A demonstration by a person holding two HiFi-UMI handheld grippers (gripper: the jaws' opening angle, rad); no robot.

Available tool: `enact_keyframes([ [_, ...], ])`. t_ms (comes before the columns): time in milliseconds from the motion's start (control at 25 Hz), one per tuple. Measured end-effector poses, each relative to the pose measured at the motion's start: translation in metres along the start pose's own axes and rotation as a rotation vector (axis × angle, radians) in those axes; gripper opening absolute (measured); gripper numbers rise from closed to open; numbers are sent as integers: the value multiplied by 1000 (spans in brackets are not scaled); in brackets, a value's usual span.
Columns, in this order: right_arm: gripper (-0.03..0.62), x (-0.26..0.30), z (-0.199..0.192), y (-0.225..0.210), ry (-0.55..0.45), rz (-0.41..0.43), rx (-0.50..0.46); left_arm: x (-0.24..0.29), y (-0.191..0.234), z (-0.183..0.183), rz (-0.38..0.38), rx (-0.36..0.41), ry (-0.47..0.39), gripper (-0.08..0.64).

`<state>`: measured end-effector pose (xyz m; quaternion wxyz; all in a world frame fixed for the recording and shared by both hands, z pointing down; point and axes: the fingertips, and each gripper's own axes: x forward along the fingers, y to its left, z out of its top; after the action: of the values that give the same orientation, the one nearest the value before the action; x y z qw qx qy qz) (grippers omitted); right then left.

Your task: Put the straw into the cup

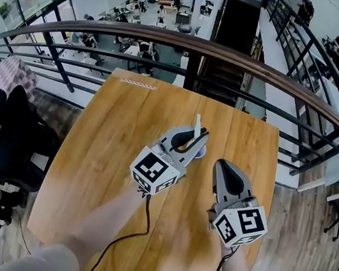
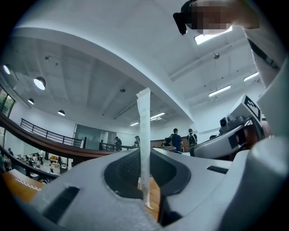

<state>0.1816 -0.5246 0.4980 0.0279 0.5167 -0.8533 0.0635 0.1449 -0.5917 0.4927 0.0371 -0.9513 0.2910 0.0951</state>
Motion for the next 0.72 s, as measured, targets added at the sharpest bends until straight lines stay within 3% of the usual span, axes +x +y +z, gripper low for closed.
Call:
enact_keyframes([
  [200, 23, -1, -39, -7, 22, 6, 74, 14, 6, -57, 17, 2, 68, 40],
  [720, 23, -23, -94, -25, 74, -37, 164, 30, 24, -142, 57, -55, 202, 40],
])
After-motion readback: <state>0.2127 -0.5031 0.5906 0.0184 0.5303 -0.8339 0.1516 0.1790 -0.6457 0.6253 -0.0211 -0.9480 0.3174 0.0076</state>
